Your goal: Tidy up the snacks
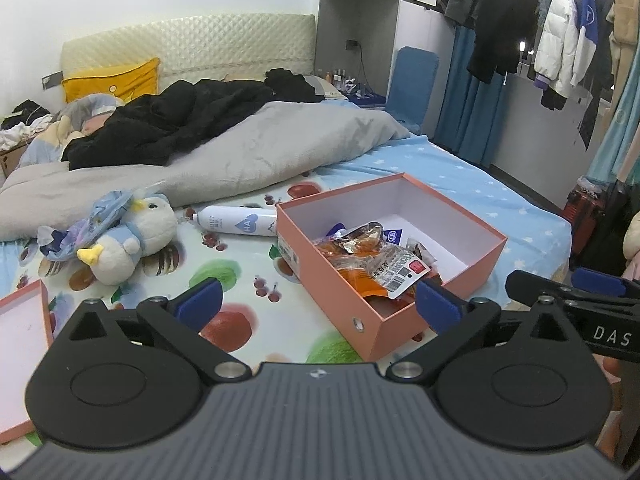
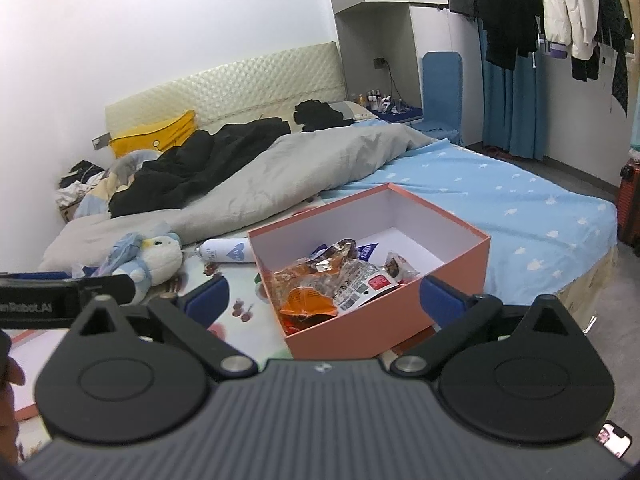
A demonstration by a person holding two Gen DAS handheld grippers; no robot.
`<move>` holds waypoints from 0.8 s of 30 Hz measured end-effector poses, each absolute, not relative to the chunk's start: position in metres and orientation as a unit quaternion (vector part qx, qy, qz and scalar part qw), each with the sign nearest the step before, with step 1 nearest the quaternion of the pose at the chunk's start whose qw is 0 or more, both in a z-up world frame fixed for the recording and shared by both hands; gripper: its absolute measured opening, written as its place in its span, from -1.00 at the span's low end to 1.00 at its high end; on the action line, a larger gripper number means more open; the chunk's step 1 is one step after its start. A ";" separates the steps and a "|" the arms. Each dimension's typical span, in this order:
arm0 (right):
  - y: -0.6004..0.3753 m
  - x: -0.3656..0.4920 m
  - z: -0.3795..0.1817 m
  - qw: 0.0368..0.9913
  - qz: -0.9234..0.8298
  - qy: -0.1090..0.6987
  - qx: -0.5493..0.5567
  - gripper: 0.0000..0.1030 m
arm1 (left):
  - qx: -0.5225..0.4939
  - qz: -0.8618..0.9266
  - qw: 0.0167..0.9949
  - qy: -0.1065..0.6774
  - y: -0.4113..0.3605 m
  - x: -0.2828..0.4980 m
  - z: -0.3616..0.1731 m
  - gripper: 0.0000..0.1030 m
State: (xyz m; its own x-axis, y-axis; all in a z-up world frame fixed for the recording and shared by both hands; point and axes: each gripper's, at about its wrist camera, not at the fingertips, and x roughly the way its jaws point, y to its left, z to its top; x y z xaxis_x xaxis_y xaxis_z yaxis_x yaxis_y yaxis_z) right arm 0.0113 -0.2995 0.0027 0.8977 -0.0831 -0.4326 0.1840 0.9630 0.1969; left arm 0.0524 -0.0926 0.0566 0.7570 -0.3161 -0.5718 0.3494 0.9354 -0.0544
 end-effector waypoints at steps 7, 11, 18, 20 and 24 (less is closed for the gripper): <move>-0.298 0.012 0.007 0.969 -0.069 0.210 0.114 1.00 | 0.027 -0.175 0.935 0.308 -0.092 0.054 0.057 1.00; -0.298 0.013 0.006 0.968 -0.071 0.212 0.117 1.00 | 0.024 -0.179 0.934 0.309 -0.092 0.054 0.057 1.00; -0.298 0.015 0.001 0.965 -0.078 0.220 0.120 1.00 | 0.018 -0.184 0.932 0.312 -0.092 0.061 0.051 1.00; -0.298 0.017 0.001 0.964 -0.076 0.223 0.120 1.00 | 0.014 -0.182 0.932 0.313 -0.091 0.061 0.050 1.00; -0.297 0.017 0.002 0.965 -0.077 0.218 0.124 1.00 | 0.012 -0.177 0.934 0.310 -0.090 0.061 0.050 1.00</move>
State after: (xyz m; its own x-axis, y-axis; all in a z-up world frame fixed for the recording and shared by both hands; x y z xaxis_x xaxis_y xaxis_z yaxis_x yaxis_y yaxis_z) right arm 0.0168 -0.2974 0.0024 0.8928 -0.0949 -0.4404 0.2032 0.9573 0.2056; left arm 0.0609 -0.0897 0.0504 0.7447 -0.3233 -0.5838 0.3385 0.9369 -0.0870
